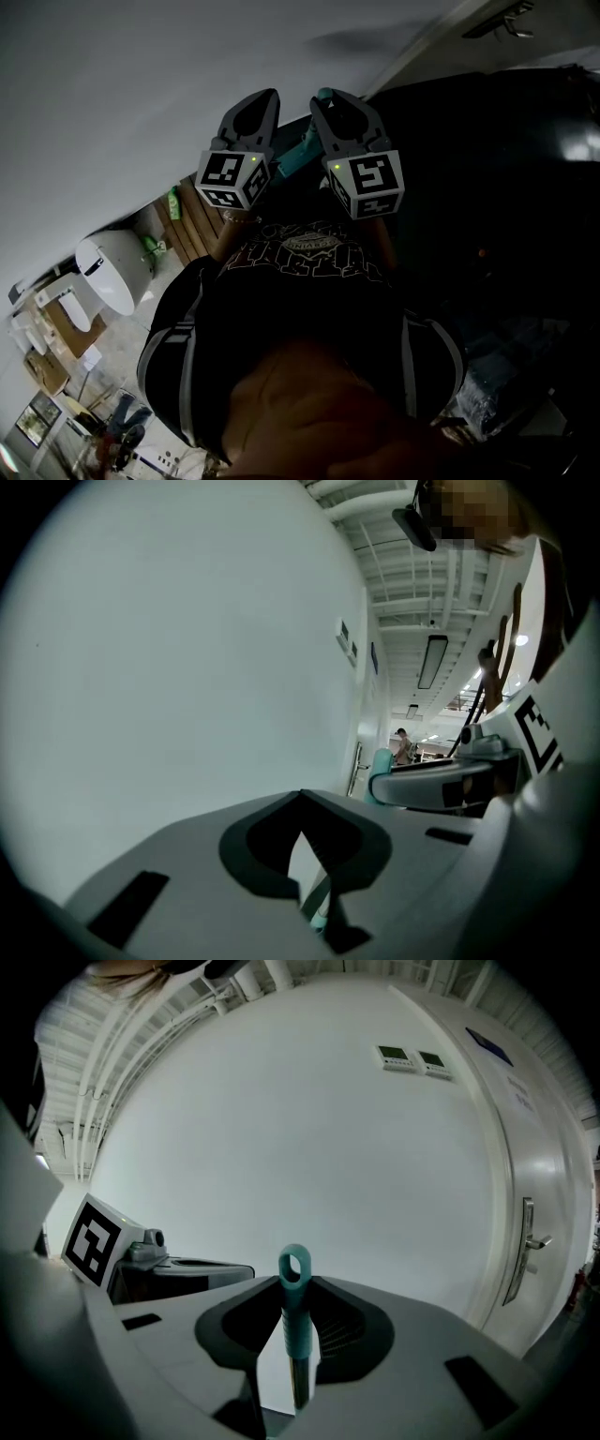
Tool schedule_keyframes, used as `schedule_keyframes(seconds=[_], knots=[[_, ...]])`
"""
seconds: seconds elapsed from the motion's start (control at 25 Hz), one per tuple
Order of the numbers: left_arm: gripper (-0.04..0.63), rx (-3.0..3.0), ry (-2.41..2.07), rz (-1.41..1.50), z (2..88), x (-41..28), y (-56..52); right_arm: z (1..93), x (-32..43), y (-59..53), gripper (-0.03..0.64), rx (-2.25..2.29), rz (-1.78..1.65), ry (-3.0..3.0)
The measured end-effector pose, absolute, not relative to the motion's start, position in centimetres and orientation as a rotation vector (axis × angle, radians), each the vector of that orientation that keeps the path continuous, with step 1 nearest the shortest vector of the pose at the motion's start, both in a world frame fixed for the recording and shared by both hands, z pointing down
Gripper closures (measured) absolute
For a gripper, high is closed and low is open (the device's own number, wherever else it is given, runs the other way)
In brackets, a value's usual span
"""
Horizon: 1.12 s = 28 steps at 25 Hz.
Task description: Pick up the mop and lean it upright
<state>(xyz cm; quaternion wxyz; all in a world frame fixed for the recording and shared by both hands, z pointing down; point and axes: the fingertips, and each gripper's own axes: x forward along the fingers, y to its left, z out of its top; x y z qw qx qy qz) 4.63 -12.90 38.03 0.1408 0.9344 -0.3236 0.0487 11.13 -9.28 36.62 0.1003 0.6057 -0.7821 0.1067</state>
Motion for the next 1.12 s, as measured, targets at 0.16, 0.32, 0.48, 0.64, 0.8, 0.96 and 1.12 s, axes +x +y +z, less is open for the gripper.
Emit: schedule_keyframes(seconds=[0.16,0.32,0.48,0.64,0.8,0.96,1.12], knots=[[0.549,2.654,-1.031,0.115,38.2,6.9,-12.3,36.9,14.3,-9.0,0.508,1.730,0.308,-2.345],[0.549,2.612,-1.113,0.090,38.5,8.0,-12.2,37.6,16.6,-9.3,0.508,1.673,0.300,-2.359],[0.549,2.597,-1.148,0.084,38.6,8.4,-11.9,38.3,17.9,-9.3,0.508,1.657,0.307,-2.347],[0.549,2.603,-1.140,0.087,38.5,8.5,-12.1,38.5,18.6,-9.7,0.508,1.676,0.310,-2.326],[0.549,2.626,-1.100,0.088,38.0,8.7,-12.5,38.5,19.2,-9.9,0.508,1.718,0.320,-2.298],[0.549,2.658,-1.042,0.127,38.4,9.2,-13.2,38.8,19.9,-10.2,0.508,1.780,0.344,-2.263],[0.549,2.684,-0.991,0.141,39.0,9.5,-13.6,39.2,20.2,-10.8,0.508,1.826,0.357,-2.238]])
